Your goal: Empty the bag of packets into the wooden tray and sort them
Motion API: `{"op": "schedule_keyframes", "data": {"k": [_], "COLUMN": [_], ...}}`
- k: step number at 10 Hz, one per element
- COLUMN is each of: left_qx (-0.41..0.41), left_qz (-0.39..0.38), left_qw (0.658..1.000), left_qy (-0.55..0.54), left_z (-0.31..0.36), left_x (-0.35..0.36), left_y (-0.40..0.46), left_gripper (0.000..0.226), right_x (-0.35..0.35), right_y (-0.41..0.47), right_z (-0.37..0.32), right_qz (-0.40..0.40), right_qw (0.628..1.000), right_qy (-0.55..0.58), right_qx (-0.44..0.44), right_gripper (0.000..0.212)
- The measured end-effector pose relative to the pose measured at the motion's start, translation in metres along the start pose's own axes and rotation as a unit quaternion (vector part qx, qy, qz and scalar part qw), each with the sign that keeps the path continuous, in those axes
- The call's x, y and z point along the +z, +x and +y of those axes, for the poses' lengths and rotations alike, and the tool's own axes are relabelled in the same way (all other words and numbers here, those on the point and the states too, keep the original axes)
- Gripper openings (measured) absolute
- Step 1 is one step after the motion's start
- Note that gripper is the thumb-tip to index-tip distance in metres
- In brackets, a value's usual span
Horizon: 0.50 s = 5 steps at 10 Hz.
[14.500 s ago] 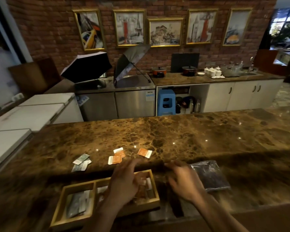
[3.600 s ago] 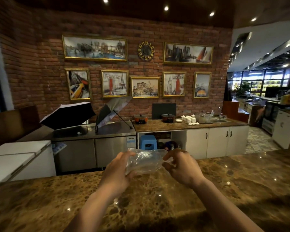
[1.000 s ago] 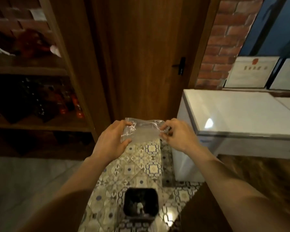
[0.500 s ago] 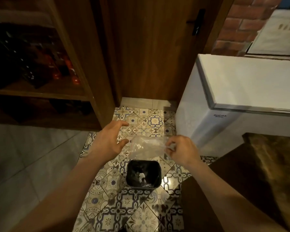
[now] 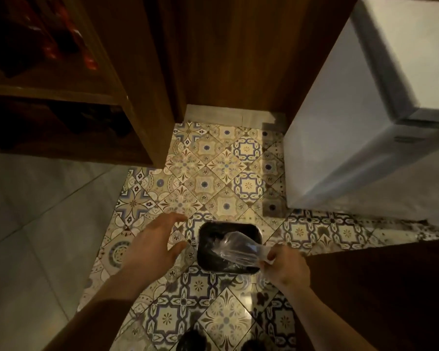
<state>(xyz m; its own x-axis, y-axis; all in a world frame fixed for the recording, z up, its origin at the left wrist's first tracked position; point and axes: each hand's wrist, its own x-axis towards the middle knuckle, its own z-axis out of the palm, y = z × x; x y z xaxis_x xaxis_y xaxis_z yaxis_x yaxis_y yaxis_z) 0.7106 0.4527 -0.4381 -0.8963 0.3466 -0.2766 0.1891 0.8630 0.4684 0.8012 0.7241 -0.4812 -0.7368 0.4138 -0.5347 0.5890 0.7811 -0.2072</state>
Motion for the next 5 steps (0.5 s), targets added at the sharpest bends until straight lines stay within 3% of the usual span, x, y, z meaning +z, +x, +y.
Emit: {"op": "schedule_keyframes", "data": {"k": [2, 4, 5], "left_qx": [-0.005, -0.006, -0.007], "left_qz": [-0.031, -0.008, 0.005], "left_qw": [0.999, 1.000, 1.000], "left_qy": [0.004, -0.010, -0.025], "left_z": [-0.023, -0.014, -0.007], "left_x": [0.027, 0.006, -0.009], "left_y": [0.008, 0.018, 0.020], "left_gripper": [0.051, 0.051, 0.052], "right_x": [0.035, 0.019, 0.007], "right_y": [0.024, 0.016, 0.008], "right_z": [-0.007, -0.015, -0.015], "right_qz": [-0.002, 0.019, 0.011], "right_qw": [0.999, 0.996, 0.995], "right_qy": [0.032, 0.061, 0.062], "right_qx": [-0.007, -0.053, -0.077], "right_gripper": [0.053, 0.030, 0.034]}}
